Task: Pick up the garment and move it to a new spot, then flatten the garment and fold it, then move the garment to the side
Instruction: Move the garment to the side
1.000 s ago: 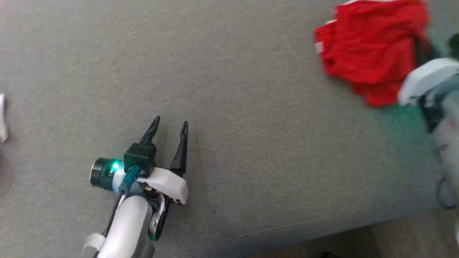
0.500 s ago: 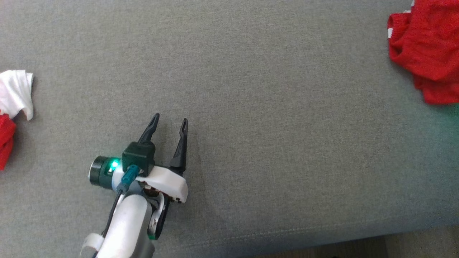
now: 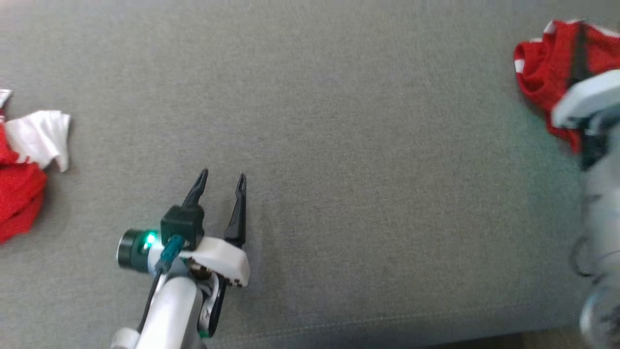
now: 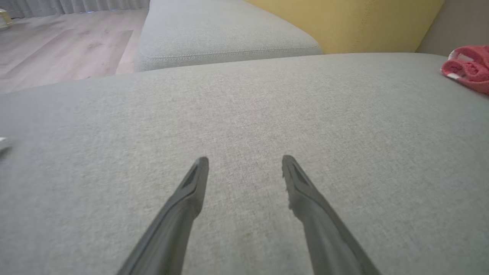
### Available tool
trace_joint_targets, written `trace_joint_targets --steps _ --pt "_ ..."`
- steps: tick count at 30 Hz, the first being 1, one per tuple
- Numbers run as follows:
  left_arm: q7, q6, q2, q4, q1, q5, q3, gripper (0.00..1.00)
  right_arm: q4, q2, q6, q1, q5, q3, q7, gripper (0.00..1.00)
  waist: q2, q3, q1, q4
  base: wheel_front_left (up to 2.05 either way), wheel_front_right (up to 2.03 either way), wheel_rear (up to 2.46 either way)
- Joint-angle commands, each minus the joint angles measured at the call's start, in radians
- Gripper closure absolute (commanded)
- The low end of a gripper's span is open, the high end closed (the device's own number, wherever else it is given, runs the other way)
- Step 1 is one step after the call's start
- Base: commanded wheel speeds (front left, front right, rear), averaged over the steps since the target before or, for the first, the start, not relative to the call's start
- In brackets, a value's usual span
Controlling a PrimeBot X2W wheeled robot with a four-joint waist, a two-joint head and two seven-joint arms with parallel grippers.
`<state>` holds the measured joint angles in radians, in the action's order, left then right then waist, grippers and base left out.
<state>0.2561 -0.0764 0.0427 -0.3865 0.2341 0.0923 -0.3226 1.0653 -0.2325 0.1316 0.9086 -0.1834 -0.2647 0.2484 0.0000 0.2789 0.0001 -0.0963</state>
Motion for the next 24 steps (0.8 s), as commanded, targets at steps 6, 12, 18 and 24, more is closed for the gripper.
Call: trace_joint_targets --steps 6,12,18,24 --pt "0.006 -0.028 0.008 0.026 -0.03 0.02 0.047 0.0 -0.263 0.127 -0.001 -0.141 0.109 0.094 0.013 0.0 0.0 -0.065 -0.0001 0.049 0.0 0.0 0.0" --pt "0.006 -0.055 0.008 0.029 -0.056 0.032 0.092 0.0 -0.364 0.174 -0.001 -0.281 0.181 0.165 0.013 0.0 0.0 -0.098 -0.0001 0.081 0.0 0.0 0.0" --pt "0.006 -0.068 0.008 0.023 -0.08 0.027 0.126 0.0 -0.402 0.182 -0.001 -0.411 0.267 0.235 0.013 0.0 0.0 -0.138 -0.0001 0.108 0.0 0.0 0.0" --pt "0.006 -0.078 0.008 0.017 -0.109 0.02 0.158 0.0 -0.432 0.182 -0.001 -0.499 0.312 0.291 0.013 0.0 0.0 -0.179 -0.0001 0.108 0.0 0.0 0.0"
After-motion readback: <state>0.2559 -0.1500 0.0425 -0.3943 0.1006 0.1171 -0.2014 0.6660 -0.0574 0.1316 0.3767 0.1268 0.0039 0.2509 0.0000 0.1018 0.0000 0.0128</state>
